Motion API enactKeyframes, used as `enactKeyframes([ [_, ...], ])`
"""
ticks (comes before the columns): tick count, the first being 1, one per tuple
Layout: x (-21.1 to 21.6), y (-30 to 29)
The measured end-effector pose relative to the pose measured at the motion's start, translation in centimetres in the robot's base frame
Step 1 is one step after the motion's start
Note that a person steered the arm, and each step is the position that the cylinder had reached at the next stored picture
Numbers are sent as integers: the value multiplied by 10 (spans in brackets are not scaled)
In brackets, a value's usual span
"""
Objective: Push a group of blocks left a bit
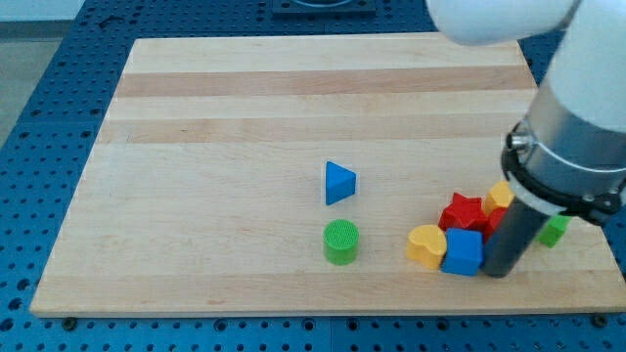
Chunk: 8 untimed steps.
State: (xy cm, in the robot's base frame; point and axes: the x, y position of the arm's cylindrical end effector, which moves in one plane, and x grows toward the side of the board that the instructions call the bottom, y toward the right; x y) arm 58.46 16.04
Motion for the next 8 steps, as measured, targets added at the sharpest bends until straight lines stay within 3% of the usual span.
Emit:
enactKeyframes([
  [4,-11,-69],
  [7,8,138],
  [8,-37,151],
])
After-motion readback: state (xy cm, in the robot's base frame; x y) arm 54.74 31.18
